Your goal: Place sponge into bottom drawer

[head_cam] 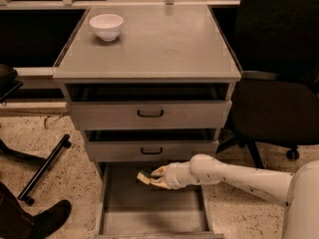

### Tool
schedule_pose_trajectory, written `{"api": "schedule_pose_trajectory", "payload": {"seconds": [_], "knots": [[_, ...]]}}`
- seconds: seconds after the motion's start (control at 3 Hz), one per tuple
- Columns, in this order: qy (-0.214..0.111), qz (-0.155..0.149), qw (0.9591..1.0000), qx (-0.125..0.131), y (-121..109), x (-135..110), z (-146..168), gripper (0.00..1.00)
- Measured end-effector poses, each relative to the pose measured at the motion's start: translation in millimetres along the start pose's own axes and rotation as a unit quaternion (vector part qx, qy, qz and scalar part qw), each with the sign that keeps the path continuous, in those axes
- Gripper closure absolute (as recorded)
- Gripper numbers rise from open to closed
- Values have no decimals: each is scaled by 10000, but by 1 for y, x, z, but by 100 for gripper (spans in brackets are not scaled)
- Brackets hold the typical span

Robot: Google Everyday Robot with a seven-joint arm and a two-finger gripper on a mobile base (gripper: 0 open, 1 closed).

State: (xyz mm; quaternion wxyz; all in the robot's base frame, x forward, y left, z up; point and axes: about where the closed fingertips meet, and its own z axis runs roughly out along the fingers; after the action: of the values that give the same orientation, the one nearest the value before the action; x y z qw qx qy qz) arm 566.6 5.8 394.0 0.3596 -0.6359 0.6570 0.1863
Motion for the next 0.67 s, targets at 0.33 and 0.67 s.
{"api": "schedule_pose_trajectory", "payload": {"seconds": [0.33,0.67], "knots": [[-55,43,10000,-18,9,28,30,100],[48,16,9998,173,18,91,92,100]]}}
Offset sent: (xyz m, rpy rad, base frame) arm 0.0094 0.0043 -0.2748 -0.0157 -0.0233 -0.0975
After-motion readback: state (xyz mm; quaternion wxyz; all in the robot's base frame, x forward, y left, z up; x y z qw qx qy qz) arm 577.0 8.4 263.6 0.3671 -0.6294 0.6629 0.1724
